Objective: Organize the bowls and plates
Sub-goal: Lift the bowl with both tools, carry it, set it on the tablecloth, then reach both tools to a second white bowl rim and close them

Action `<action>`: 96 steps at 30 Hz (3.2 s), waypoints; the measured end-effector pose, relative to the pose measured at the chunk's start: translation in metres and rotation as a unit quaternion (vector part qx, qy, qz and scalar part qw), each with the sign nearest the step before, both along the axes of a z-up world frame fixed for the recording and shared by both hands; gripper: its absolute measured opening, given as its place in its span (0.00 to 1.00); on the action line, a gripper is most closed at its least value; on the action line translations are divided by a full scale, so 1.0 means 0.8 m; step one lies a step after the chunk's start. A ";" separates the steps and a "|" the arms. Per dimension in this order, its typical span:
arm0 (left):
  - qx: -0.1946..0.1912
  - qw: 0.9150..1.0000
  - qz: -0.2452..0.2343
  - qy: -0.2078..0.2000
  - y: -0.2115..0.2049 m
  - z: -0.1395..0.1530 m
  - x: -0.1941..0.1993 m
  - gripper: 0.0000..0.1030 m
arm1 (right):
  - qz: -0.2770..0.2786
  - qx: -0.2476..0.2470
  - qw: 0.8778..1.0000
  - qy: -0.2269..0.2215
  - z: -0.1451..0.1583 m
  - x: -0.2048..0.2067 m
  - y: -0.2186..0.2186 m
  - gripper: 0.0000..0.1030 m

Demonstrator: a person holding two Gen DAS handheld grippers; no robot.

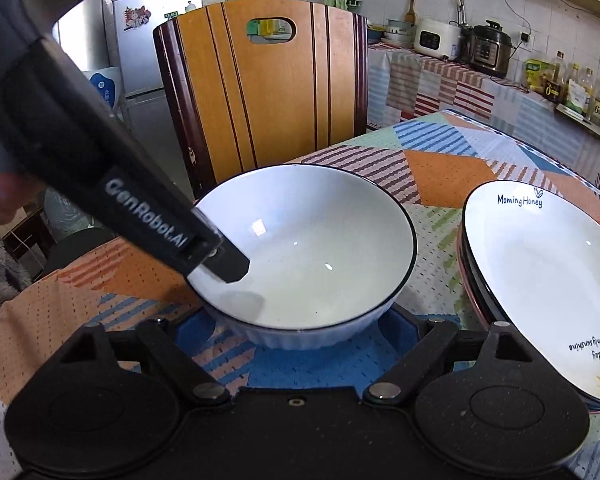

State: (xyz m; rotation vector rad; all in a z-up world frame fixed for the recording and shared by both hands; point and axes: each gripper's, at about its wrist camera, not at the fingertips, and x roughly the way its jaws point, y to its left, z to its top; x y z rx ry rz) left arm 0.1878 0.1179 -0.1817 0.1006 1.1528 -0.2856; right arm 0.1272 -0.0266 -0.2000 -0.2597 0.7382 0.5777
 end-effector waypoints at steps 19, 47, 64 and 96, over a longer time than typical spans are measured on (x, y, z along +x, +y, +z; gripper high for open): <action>-0.001 0.997 -0.071 0.014 -0.094 0.049 -0.074 0.22 | -0.048 -0.028 0.998 0.002 0.046 -0.090 -0.067 0.88; -0.008 0.996 -0.065 0.064 -0.173 0.013 -0.080 0.22 | -0.071 -0.030 0.997 0.023 0.020 -0.103 -0.147 0.88; 0.005 0.996 -0.075 0.038 -0.174 0.066 -0.109 0.47 | -0.075 -0.074 0.994 0.023 0.049 -0.135 -0.168 0.89; -0.015 0.988 -0.153 -0.033 -0.270 0.146 -0.130 0.66 | -0.207 -0.040 0.977 0.003 0.120 -0.159 -0.277 0.89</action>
